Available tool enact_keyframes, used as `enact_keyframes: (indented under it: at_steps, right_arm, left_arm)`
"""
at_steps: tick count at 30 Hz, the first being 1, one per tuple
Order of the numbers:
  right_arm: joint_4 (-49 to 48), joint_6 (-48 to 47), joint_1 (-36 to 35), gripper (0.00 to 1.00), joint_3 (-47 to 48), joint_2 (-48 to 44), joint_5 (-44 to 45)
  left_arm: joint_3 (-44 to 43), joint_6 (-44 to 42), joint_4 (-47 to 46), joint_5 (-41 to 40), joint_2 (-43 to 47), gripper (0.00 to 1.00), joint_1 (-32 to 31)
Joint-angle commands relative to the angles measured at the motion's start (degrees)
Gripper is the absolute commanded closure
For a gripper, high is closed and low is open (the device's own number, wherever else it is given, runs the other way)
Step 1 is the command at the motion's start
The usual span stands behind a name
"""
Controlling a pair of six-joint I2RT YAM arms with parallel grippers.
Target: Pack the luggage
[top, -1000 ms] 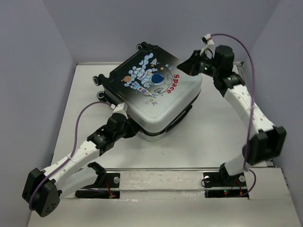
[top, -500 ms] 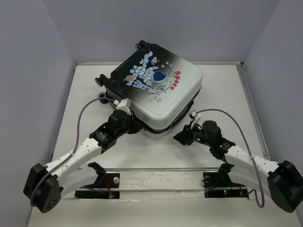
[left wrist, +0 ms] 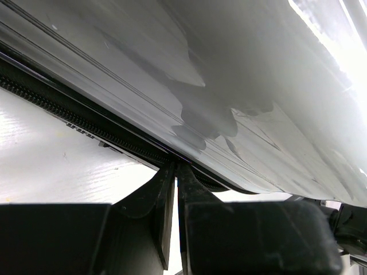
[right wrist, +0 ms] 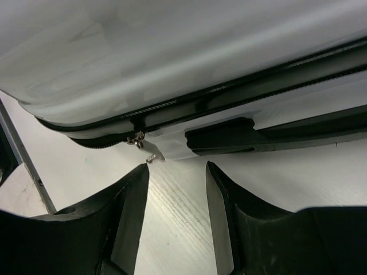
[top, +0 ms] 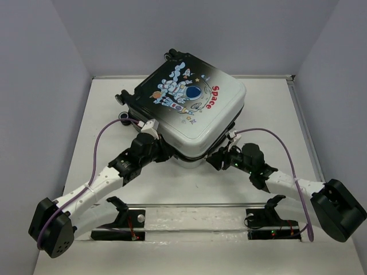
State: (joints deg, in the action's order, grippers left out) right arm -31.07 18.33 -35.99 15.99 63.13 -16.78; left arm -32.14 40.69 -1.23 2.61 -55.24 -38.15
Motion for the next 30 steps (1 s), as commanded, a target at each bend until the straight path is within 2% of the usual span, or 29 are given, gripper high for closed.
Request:
enact_keyframes:
  at_steps: [1, 12, 13, 14, 15, 16, 22, 26, 30]
  right_arm:
    - [-8.21, -2.33, -0.05, 0.50, 3.61, 2.34, -0.71]
    - [-19.46, -1.46, -0.05, 0.51, 4.49, 10.06, -5.02]
    - [-21.56, -1.10, -0.05, 0.53, 4.40, 10.78, -5.72]
    - [-23.06, -0.75, -0.05, 0.61, 4.14, 11.30, -5.72]
    - [-26.46, 0.12, -0.05, 0.64, 3.18, 12.09, -5.55]
    - [-27.63, 0.39, -0.05, 0.71, 2.82, 12.19, -4.85]
    - [-31.67, 1.18, -1.10, 0.93, 1.77, 12.19, -2.39]
    - [-32.83, 2.06, -2.85, 0.93, -0.42, 10.26, 0.42]
    - [-23.54, 1.97, -5.84, 0.93, -1.40, 3.94, 7.27]
  left_arm:
    - [-0.91, 1.06, -10.10, 1.43, 0.93, 0.81, -0.26]
    - [0.15, 1.33, -9.75, 1.17, 0.93, 0.82, -0.34]
    - [0.24, 1.41, -9.75, 1.25, 0.93, 0.82, -0.26]
    - [0.24, 1.41, -9.75, 1.26, 0.84, 0.82, -0.26]
    - [0.32, 1.59, -9.84, 1.26, 0.75, 0.82, -0.26]
    - [0.32, 1.68, -9.93, 1.34, 0.66, 0.82, -0.26]
    - [0.50, 1.85, -10.10, 1.34, 0.58, 0.82, -0.34]
    - [1.03, 2.73, -11.94, 1.95, 0.49, 0.82, -0.52]
    - [0.94, 3.17, -14.22, 2.75, -0.74, 0.82, -1.13]
